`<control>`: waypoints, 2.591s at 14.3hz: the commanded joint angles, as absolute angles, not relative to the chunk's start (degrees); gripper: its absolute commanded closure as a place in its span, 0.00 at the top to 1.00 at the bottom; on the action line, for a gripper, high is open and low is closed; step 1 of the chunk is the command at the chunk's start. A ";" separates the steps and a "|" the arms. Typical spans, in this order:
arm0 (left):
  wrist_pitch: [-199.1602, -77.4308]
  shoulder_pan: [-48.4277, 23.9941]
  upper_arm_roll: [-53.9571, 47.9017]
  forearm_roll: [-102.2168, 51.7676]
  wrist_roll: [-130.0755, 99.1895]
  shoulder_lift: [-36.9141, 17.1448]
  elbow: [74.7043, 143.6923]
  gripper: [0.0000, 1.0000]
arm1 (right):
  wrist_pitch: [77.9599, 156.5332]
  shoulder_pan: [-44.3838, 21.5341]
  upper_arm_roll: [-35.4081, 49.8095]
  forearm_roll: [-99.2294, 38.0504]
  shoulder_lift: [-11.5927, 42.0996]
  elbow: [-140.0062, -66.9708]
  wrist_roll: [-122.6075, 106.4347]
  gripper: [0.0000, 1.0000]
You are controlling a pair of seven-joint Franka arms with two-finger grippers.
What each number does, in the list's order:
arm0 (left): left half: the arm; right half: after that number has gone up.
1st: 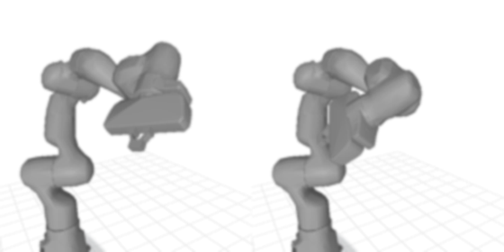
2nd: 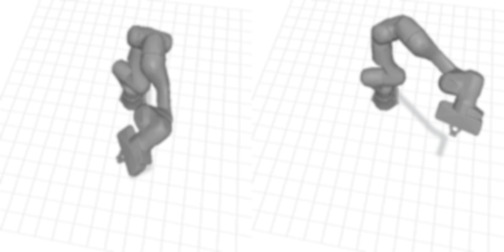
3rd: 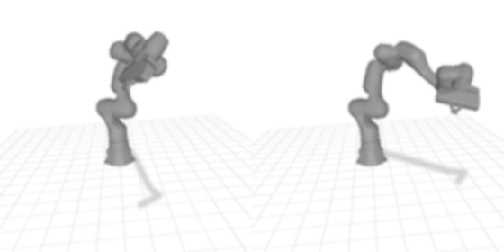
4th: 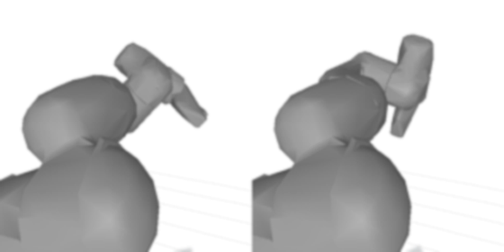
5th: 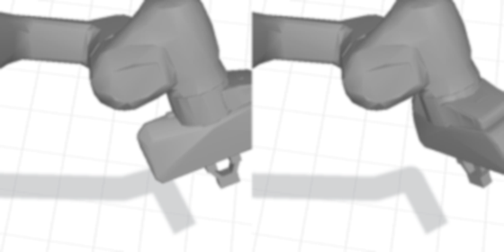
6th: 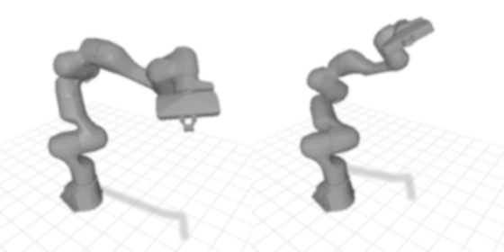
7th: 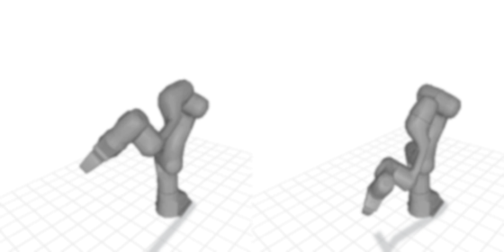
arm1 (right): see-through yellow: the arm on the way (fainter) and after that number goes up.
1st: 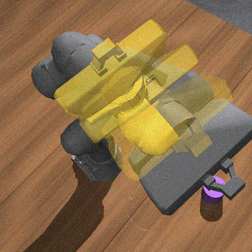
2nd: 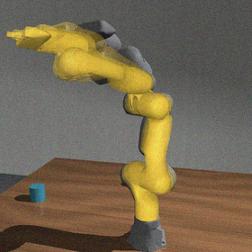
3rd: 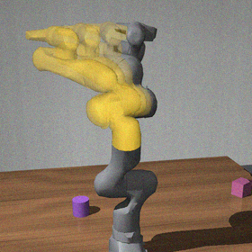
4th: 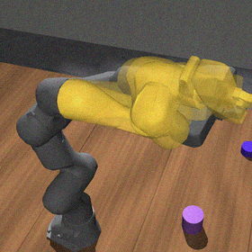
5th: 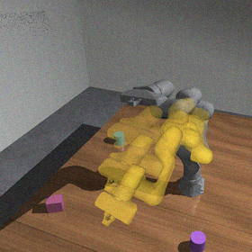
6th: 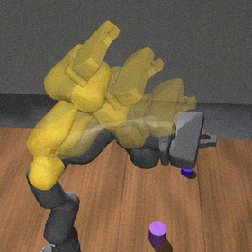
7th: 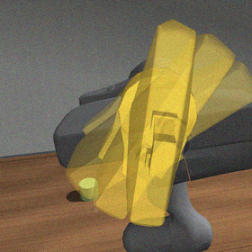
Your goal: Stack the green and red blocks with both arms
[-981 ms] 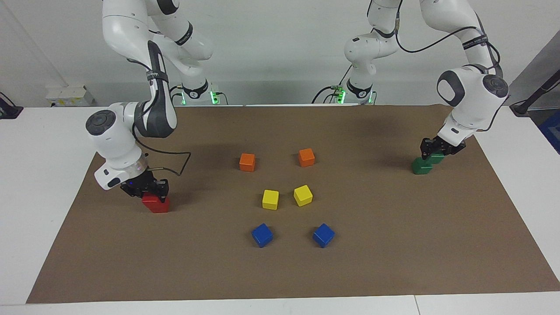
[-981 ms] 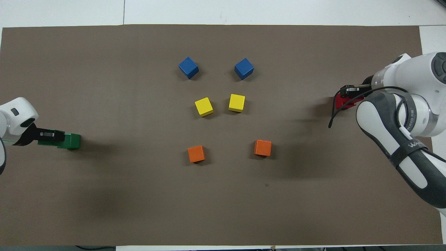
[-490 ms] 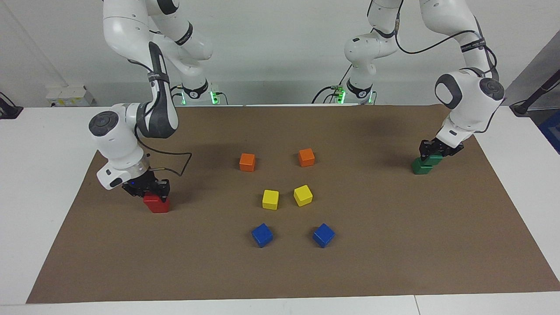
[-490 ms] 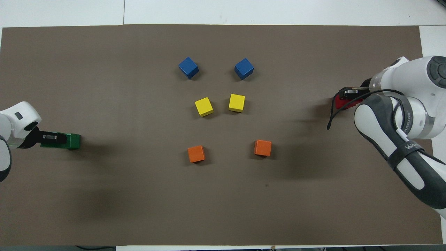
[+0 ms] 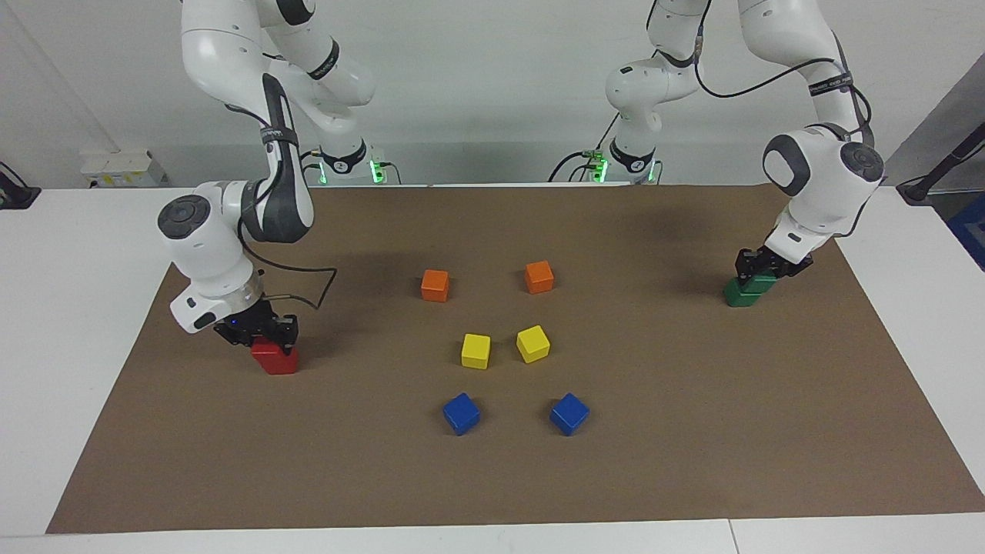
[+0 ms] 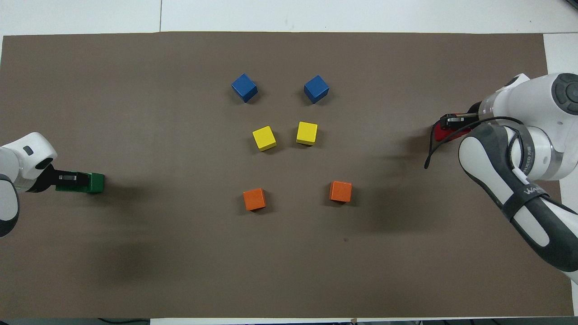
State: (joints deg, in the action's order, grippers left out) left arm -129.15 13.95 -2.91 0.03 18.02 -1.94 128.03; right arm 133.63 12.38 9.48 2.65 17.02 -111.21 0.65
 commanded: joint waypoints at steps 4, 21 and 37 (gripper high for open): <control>-133.33 14.77 -3.52 -0.44 17.93 -1.49 130.87 0.00 | 137.10 13.71 10.02 3.87 15.91 -114.25 1.32 0.00; -110.16 14.50 -3.51 -0.35 18.02 -0.35 112.01 1.00 | 137.02 13.54 10.11 3.87 15.47 -115.14 1.14 0.00; -84.55 7.03 -4.48 -0.53 3.16 -2.37 88.68 1.00 | 137.11 13.10 10.11 3.87 15.29 -115.58 1.58 1.00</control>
State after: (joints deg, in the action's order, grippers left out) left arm -86.83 7.51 -5.29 -0.18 3.68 -1.81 90.58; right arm 136.20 12.60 9.54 3.32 16.12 -114.25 0.65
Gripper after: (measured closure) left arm 0.000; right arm 0.075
